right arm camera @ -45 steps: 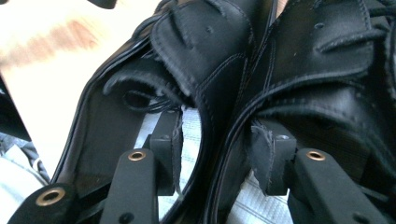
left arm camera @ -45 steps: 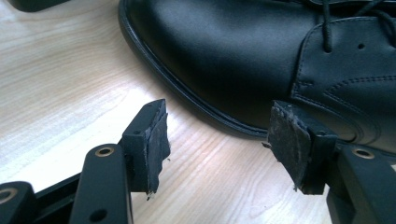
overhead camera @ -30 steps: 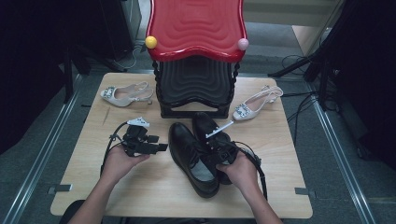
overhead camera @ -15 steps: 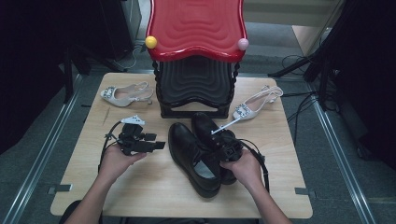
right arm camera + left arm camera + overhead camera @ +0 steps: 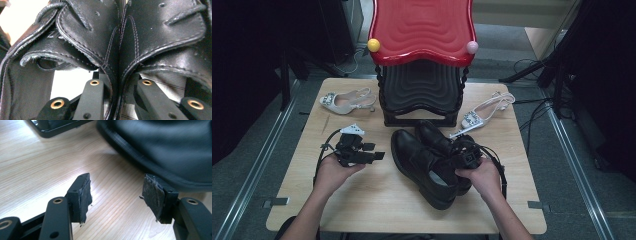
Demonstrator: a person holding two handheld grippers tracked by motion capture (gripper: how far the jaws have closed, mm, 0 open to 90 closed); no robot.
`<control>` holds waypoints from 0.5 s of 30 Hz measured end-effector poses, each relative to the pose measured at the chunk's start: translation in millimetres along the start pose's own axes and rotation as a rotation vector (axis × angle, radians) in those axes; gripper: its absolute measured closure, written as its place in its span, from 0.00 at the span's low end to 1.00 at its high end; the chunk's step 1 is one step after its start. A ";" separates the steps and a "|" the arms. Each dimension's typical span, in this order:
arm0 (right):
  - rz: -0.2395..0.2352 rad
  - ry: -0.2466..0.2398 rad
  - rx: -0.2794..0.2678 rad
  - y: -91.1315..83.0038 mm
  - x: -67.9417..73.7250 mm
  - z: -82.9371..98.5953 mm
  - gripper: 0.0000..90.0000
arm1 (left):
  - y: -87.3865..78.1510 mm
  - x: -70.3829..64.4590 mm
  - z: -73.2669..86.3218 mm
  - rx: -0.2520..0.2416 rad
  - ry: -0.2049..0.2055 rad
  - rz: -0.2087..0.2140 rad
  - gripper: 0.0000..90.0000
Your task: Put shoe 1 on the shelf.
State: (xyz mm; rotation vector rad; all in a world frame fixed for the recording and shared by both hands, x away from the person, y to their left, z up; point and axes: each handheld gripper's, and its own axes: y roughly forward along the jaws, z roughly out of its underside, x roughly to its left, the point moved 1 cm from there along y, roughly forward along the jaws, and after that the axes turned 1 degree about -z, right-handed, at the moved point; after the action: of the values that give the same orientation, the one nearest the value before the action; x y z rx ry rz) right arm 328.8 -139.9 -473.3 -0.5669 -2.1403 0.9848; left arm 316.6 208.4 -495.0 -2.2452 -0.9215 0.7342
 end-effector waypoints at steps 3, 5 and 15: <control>-0.036 0.025 -0.015 -4.7 -1.1 -0.8 0.92 | -1.8 4.1 1.4 -0.001 -0.009 -0.014 0.44; -0.057 0.037 -0.023 -8.6 -1.3 -1.5 0.92 | -3.7 6.7 1.9 -0.002 -0.016 -0.015 0.44; -0.129 0.043 -0.065 -42.8 9.7 -6.4 0.92 | -10.3 5.0 3.9 -0.015 0.009 -0.003 0.43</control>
State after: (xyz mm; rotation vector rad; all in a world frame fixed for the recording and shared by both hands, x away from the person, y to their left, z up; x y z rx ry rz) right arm 323.1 -157.1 -432.8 -0.4703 -2.1482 0.8280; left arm 312.6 219.3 -491.8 -2.2574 -0.9288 0.7178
